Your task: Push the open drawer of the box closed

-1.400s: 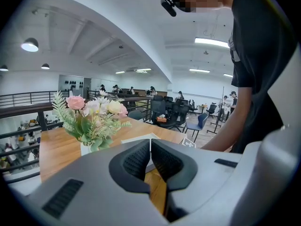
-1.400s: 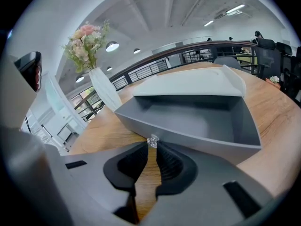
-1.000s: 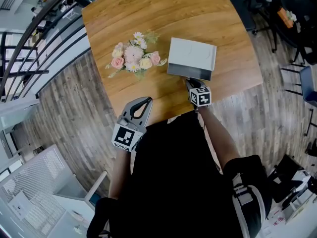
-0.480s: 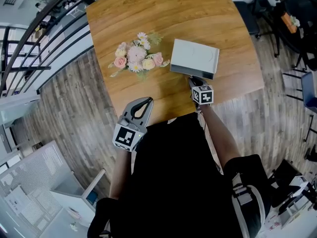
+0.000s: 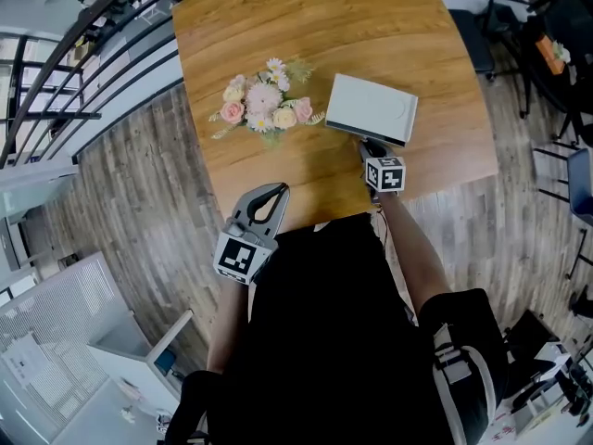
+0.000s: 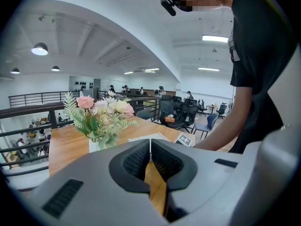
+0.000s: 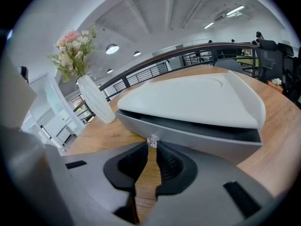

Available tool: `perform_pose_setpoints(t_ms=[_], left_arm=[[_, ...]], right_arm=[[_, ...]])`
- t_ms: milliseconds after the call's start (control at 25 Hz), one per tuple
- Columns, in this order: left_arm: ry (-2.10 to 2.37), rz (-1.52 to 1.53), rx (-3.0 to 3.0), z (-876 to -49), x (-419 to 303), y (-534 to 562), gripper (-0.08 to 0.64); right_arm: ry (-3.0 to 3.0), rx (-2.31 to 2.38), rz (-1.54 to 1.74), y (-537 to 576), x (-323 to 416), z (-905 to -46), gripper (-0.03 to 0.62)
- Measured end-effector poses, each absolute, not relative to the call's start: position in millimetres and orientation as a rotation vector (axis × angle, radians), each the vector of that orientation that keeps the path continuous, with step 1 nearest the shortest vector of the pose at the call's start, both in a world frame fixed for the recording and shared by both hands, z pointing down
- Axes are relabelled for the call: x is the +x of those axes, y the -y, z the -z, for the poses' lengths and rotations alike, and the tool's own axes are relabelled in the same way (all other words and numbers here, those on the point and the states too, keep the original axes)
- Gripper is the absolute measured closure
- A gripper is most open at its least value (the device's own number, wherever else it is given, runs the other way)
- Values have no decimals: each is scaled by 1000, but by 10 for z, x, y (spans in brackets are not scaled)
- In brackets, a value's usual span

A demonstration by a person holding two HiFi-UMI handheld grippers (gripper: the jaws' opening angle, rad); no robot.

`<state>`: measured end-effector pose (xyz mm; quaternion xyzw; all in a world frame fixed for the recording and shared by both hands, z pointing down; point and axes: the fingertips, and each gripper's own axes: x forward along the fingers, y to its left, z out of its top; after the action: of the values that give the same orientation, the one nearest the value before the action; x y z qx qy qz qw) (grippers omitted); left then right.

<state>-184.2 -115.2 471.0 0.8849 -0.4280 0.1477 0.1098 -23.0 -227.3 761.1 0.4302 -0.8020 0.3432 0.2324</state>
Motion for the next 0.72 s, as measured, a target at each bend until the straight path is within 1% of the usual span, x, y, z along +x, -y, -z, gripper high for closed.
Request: perform_pose_setpoints(t_ms=[520,720], left_arm=[[1285,-492,2559,-4714,-1789,1131,532],[1304,-459,2565,-4700,-1746,1132,531]], right_arm=[[2219,1167,-938,2422,-197,-7591,520],[2223,1150,-934,2412,-194,-7597,521]])
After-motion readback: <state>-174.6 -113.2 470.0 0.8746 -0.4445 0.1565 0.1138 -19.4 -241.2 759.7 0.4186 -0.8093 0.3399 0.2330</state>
